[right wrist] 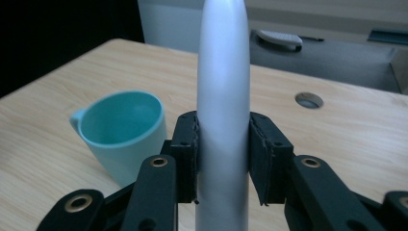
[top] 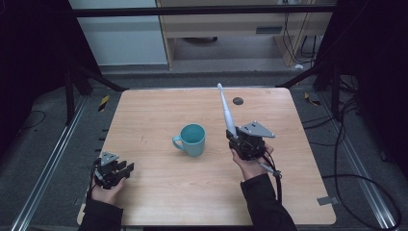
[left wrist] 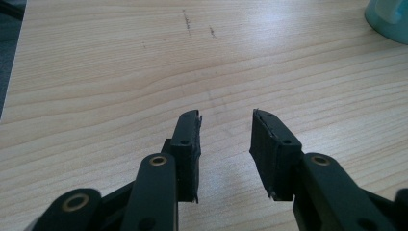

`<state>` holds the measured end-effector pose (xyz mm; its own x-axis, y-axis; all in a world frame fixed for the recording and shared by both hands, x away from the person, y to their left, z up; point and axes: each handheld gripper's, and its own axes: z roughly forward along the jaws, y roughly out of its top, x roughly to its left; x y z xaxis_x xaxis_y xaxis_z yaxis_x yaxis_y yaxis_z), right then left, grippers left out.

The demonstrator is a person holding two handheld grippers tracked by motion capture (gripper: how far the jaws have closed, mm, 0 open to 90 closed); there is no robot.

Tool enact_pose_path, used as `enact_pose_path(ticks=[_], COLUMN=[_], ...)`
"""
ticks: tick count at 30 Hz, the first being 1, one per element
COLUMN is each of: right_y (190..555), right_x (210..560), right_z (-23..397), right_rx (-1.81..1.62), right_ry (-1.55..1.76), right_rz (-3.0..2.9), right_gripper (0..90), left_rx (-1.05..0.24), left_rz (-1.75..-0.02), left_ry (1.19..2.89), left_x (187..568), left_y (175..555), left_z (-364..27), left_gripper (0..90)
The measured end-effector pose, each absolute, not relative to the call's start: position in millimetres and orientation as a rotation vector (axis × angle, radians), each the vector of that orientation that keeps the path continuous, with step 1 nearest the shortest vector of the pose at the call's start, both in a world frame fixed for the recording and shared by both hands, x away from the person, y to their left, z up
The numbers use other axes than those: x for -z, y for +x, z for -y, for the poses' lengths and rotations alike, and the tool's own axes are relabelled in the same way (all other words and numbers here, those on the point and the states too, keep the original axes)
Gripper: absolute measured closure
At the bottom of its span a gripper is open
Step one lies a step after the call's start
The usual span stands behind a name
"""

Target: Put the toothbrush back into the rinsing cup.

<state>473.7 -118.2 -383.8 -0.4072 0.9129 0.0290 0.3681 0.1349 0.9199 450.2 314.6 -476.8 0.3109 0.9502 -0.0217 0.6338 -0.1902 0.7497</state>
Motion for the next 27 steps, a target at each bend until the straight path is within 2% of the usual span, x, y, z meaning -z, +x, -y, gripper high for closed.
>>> enact_pose_path(ticks=[27], right_y=[515], right_x=[386], right_z=[31], right_rx=[-1.469], right_ry=[1.188], right_rz=[-1.721], right_gripper=[66.2], left_rx=[-0.604], left_rz=[-1.405], left_ry=[1.905], left_x=[477], left_y=[451], left_z=[-316], left_gripper=[63.3])
